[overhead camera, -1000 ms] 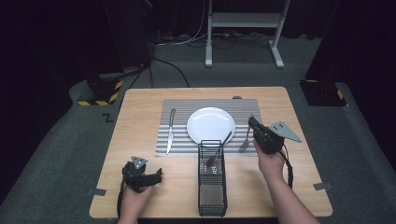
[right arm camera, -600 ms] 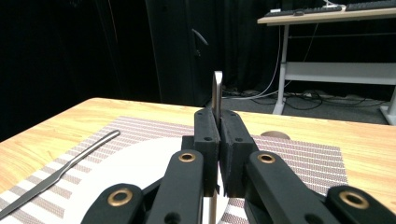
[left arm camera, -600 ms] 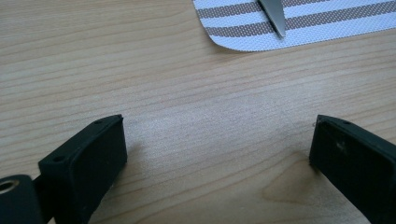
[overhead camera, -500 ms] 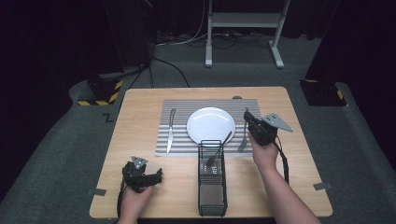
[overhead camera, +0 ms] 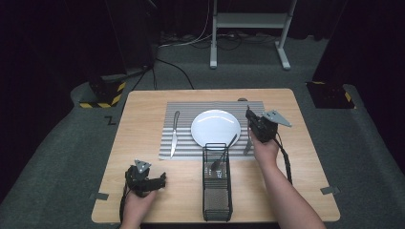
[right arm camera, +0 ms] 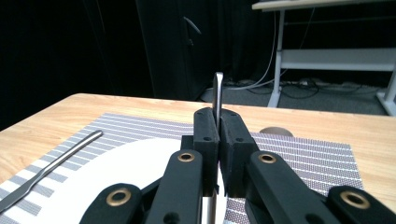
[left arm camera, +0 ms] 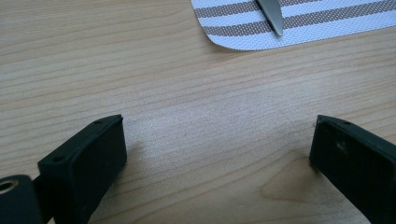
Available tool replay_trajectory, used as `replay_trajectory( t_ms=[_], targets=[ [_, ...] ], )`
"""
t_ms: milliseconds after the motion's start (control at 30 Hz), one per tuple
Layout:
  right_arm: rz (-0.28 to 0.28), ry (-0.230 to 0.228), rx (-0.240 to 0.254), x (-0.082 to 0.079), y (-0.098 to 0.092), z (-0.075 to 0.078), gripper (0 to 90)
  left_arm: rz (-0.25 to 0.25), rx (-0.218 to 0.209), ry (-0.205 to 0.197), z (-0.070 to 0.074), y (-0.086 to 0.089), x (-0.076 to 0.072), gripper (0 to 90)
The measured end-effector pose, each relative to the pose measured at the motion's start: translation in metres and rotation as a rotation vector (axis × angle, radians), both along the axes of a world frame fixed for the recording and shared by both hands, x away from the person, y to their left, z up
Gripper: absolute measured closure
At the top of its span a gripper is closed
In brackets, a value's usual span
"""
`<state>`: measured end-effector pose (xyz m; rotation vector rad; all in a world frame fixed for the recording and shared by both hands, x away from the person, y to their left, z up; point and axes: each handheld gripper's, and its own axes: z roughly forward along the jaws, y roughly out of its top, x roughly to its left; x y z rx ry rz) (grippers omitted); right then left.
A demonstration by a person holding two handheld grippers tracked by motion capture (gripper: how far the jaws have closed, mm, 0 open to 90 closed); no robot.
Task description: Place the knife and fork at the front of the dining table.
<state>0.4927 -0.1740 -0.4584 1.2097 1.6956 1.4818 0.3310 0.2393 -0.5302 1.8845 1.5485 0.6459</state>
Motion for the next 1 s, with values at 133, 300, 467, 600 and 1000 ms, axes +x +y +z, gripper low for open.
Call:
replay_trajectory(
  t_ms=[133,300,467,600,1000],
  targets=[
    [-0.014,0.028,0.005,0.011,0.001,-0.005,85.8,0.000,0.001,0.000,0.000,0.000,0.000,3.8],
    [-0.035,0.074,-0.005,0.028,0.005,-0.014,85.4,-0.002,0.000,0.000,0.000,0.000,0.000,3.7],
    [-0.045,0.108,-0.013,0.039,0.006,-0.021,84.8,-0.005,-0.001,0.001,0.000,0.000,0.000,3.7],
    [-0.059,0.136,-0.004,0.048,0.004,-0.027,84.8,-0.006,-0.001,0.000,0.000,0.000,0.000,3.7],
    [-0.082,0.215,0.016,0.063,-0.002,-0.037,83.9,-0.009,0.002,0.000,0.000,0.000,-0.001,3.7]
  ],
)
